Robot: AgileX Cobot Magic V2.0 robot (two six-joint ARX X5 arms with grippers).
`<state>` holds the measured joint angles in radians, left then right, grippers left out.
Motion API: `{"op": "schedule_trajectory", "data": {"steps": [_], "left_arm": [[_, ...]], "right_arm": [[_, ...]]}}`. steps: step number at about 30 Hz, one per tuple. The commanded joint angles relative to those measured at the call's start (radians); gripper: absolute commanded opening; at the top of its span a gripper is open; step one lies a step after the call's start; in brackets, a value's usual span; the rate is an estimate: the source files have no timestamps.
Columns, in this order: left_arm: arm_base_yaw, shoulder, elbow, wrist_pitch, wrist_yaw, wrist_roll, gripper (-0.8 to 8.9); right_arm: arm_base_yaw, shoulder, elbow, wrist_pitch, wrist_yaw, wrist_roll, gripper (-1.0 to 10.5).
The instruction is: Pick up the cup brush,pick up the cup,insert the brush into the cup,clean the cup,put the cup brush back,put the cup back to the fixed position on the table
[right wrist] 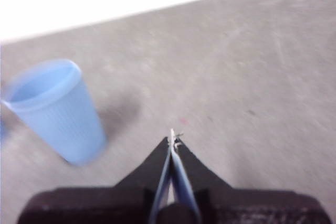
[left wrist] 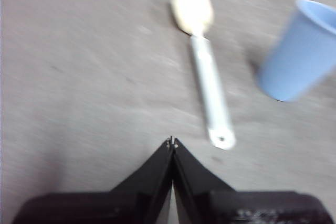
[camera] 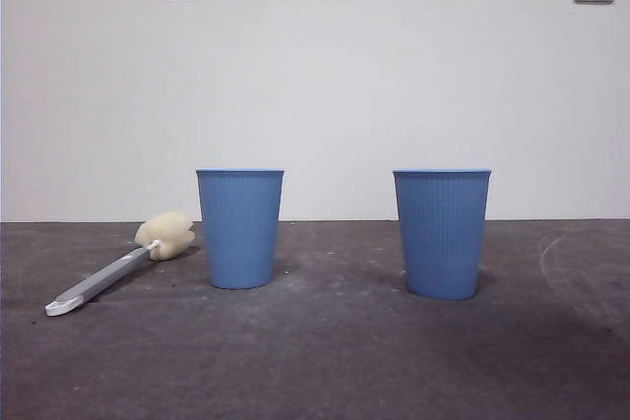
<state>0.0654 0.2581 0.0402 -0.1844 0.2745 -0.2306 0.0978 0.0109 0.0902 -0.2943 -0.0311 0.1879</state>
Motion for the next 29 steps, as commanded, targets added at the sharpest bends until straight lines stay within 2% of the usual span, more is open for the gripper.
{"op": "schedule_trajectory", "data": {"steps": [1,6,8,11,17,24,29], "left_arm": [[0.003,0.000,0.069,-0.030,0.014,-0.054,-0.07],[0.003,0.017,0.305,-0.164,0.048,-0.050,-0.07],[0.003,0.045,0.415,-0.263,0.074,-0.009,-0.08],[0.003,0.101,0.570,-0.434,0.129,0.087,-0.08],[-0.002,0.190,0.740,-0.636,0.156,0.187,-0.08],[-0.021,0.292,0.866,-0.780,0.156,0.266,-0.08],[-0.055,0.343,0.888,-0.794,0.155,0.270,-0.08]], "right_arm": [[-0.001,0.003,0.061,0.016,-0.008,0.072,-0.1],[-0.001,0.099,0.239,0.002,-0.107,0.067,-0.1],[-0.001,0.180,0.335,-0.045,-0.169,0.013,-0.1],[-0.001,0.327,0.496,-0.198,-0.283,-0.109,-0.1],[0.000,0.512,0.682,-0.416,-0.394,-0.245,-0.1],[0.000,0.640,0.828,-0.584,-0.436,-0.356,-0.1],[0.000,0.691,0.898,-0.663,-0.442,-0.413,-0.1]]}}
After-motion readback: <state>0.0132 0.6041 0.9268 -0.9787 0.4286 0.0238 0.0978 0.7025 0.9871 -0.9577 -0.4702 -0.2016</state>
